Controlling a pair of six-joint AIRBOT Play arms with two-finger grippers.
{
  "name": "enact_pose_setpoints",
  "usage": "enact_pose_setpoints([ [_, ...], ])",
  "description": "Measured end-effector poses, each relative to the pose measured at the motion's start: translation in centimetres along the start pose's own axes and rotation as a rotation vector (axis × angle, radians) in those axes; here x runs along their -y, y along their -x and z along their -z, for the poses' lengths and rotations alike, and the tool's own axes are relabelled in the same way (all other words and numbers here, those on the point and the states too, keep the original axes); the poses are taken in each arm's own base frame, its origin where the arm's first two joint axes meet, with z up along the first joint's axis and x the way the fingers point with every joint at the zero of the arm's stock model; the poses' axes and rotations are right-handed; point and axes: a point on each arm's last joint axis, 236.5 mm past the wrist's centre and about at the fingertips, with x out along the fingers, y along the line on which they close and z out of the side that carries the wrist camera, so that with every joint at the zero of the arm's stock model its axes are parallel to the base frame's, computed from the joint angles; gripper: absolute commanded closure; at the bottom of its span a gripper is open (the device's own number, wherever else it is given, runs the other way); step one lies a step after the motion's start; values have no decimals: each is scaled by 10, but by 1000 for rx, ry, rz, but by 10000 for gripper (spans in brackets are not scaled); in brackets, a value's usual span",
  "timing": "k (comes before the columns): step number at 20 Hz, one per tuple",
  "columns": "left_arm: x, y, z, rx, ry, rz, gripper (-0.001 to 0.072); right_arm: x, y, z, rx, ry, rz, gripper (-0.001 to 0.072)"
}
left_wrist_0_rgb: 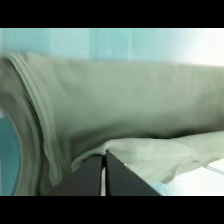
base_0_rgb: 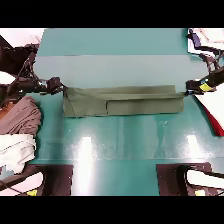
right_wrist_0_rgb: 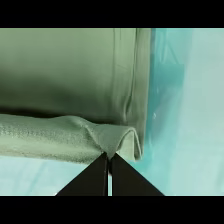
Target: Fold the shirts.
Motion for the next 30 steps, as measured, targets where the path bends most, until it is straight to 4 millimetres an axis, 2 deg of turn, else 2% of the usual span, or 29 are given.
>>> enact_pose_setpoints([
  [2,-7,-12,-10,2,15,-4,656,1,-9,-17,26,-20,-6,683],
  [3,-11,-17,-13,6,23,-8,384,3,-14,-26,42,-34,-8,472],
  [4,-15,-22,-18,16,29,-15,61,3,-19,-35,59,-42,-12,203],
  [5,-20,-26,-23,29,38,-22,-2,0,-24,-45,83,-57,-35,148],
  [9,-23,-33,-35,61,63,-19,2,-22,-31,-88,175,-147,-208,148],
  [11,-16,-31,-33,33,59,1,2,-26,-29,-91,151,-155,-276,148],
  [12,-11,-31,-27,2,55,16,65,-23,-29,-87,129,-156,-294,148],
  [13,-7,-30,-22,-28,53,28,351,-19,-30,-83,106,-155,-311,148],
  [14,-4,-29,-14,-62,49,40,571,-15,-31,-75,76,-155,-330,148],
  [15,0,-28,-7,-95,47,52,679,-9,-33,-66,44,-162,-346,148],
  [21,16,-23,27,-245,3,102,680,27,-56,-22,-61,-221,-393,167],
  [22,20,-24,33,-264,-9,106,679,31,-59,-18,-65,-228,-397,230],
  [24,29,-27,44,-300,-35,117,680,39,-67,-14,-63,-236,-395,259],
  [28,49,-34,65,-362,-107,132,679,42,-86,-6,-94,-233,-419,258],
  [30,55,-37,73,-382,-135,134,679,35,-95,-5,-108,-227,-448,259],
])
